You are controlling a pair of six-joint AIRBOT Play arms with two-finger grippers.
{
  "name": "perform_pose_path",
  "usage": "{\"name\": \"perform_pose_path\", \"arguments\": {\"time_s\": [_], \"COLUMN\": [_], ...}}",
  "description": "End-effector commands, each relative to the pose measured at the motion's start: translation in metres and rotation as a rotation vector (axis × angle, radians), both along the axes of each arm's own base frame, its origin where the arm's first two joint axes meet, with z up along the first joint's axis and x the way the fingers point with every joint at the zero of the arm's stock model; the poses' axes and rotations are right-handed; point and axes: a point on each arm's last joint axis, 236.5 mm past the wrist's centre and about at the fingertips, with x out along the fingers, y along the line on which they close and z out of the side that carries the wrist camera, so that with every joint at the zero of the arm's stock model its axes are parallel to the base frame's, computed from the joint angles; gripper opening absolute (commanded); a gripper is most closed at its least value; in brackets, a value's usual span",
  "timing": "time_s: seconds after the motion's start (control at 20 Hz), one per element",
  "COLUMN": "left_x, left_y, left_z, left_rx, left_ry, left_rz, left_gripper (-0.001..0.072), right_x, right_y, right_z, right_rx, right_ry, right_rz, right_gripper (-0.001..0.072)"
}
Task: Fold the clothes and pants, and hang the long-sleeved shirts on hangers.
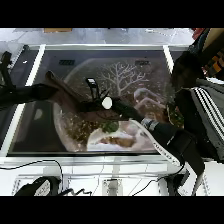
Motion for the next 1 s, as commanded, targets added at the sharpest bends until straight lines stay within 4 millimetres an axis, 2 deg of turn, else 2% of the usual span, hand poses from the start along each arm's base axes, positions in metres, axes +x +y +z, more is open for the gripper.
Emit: {"name": "perform_pose_path", "arguments": {"time_s": [0.0,0.1,0.2,0.3,0.4,0.5,0.55,0.6,0.65,0.75,0.85,0.95], "left_x": [0.013,0.027,0.039,0.045,0.045,0.050,0.052,0.052,0.050,0.048,0.055,0.064], "left_y": [-0.030,-0.073,-0.130,-0.186,-0.236,-0.273,-0.286,-0.294,-0.299,-0.300,-0.291,-0.277], "left_z": [-0.027,-0.048,-0.058,-0.074,-0.091,-0.102,-0.105,-0.108,-0.108,-0.103,-0.092,-0.079], "left_rx": [-0.059,-0.063,-0.123,-0.143,-0.126,-0.118,-0.115,-0.115,-0.125,-0.138,-0.146,-0.155], "left_ry": [0.101,0.109,0.095,0.074,0.051,0.012,-0.004,-0.010,-0.005,-0.003,-0.023,-0.044], "left_rz": [-0.023,-0.071,-0.098,-0.112,-0.141,-0.144,-0.142,-0.144,-0.147,-0.148,-0.130,-0.103], "left_gripper": [0.0018,0.0017,0.0017,0.0016,0.0016,0.0019,0.0085,0.0423,0.0686,0.0701,0.0700,0.0701], "right_x": [0.017,0.041,0.067,0.086,0.093,0.094,0.092,0.092,0.092,0.095,0.096,0.085], "right_y": [-0.098,-0.163,-0.225,-0.277,-0.317,-0.345,-0.355,-0.364,-0.373,-0.393,-0.411,-0.422], "right_z": [-0.023,-0.014,0.008,0.030,0.044,0.048,0.046,0.043,0.041,0.037,0.030,0.011], "right_rx": [-0.268,-0.326,-0.316,-0.301,-0.294,-0.295,-0.300,-0.304,-0.320,-0.382,-0.411,-0.395], "right_ry": [0.073,0.104,0.113,0.102,0.104,0.122,0.142,0.153,0.158,0.119,0.099,0.151], "right_rz": [0.052,-0.019,-0.130,-0.231,-0.302,-0.344,-0.356,-0.368,-0.377,-0.356,-0.344,-0.308], "right_gripper": [0.0016,0.0016,0.0016,0.0016,0.0016,0.0016,0.0017,0.0016,0.0016,0.0016,0.0016,0.0015]}}
